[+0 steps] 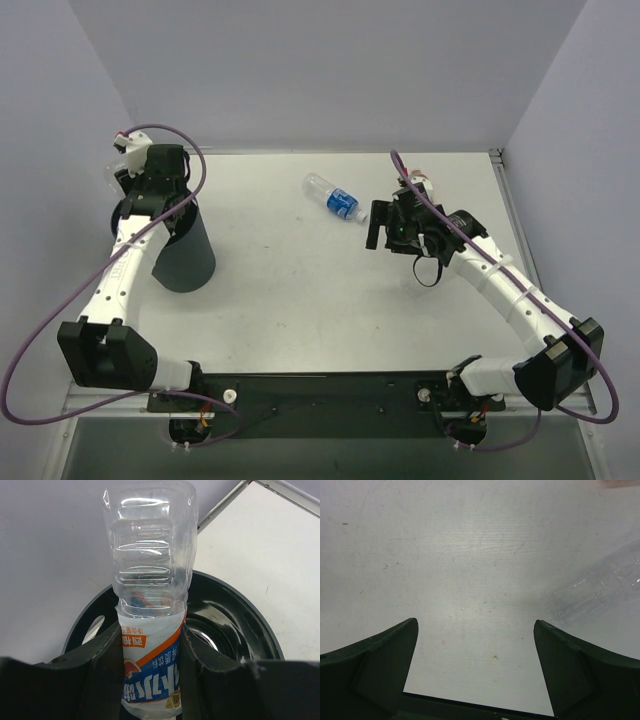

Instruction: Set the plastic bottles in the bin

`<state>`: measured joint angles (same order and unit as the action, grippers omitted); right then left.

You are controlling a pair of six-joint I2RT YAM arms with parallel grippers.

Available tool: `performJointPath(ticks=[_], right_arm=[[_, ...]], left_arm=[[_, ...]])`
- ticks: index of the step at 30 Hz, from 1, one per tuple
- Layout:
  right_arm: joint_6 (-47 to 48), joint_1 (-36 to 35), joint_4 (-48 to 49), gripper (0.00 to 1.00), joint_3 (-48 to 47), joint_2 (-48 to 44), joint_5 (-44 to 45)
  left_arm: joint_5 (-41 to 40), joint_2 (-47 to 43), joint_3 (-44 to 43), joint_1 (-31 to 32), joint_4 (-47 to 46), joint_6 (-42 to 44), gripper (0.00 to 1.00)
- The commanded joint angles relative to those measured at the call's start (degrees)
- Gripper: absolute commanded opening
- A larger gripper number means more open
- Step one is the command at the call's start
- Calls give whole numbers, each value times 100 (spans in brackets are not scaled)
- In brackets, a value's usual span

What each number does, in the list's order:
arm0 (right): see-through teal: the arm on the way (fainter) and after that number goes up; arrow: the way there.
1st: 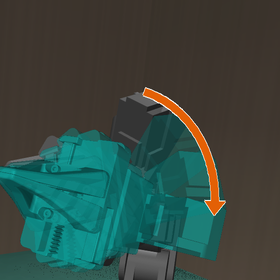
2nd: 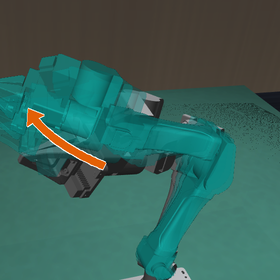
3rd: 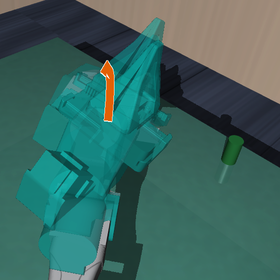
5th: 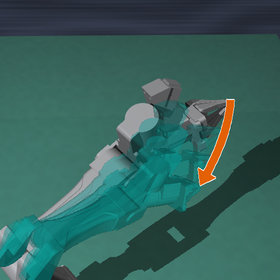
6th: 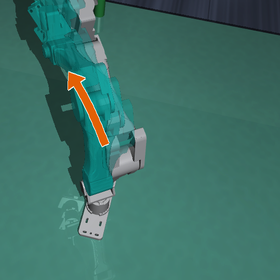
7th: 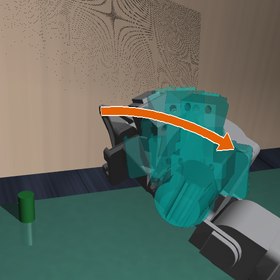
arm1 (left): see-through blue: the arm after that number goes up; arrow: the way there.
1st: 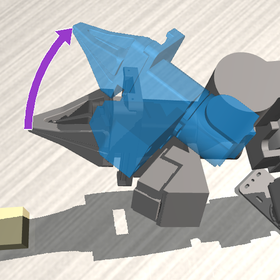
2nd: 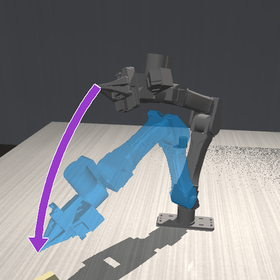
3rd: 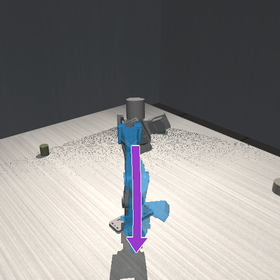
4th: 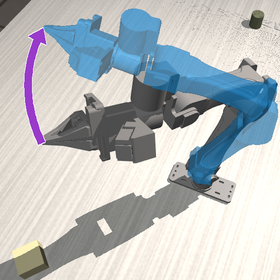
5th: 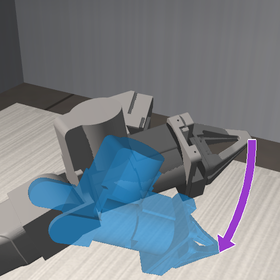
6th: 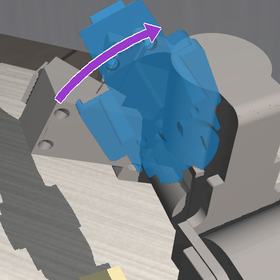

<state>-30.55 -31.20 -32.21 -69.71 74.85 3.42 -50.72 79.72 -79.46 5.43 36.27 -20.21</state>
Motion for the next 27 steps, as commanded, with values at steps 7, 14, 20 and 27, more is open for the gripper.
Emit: performJointPath(ticks=[7,14,20,27], right_arm=[[-30,0,39,94,-253,56,124],[-22,0,48,94,-262,91,124],[5,0,48,94,-288,126,124],[5,0,74,95,-253,74,159]], left_arm=[[27,-264,97,-33,-402,131,36],[62,-282,89,-33,-393,131,46],[132,-282,89,-42,-367,78,53],[247,-238,18,-16,-252,52,60]])
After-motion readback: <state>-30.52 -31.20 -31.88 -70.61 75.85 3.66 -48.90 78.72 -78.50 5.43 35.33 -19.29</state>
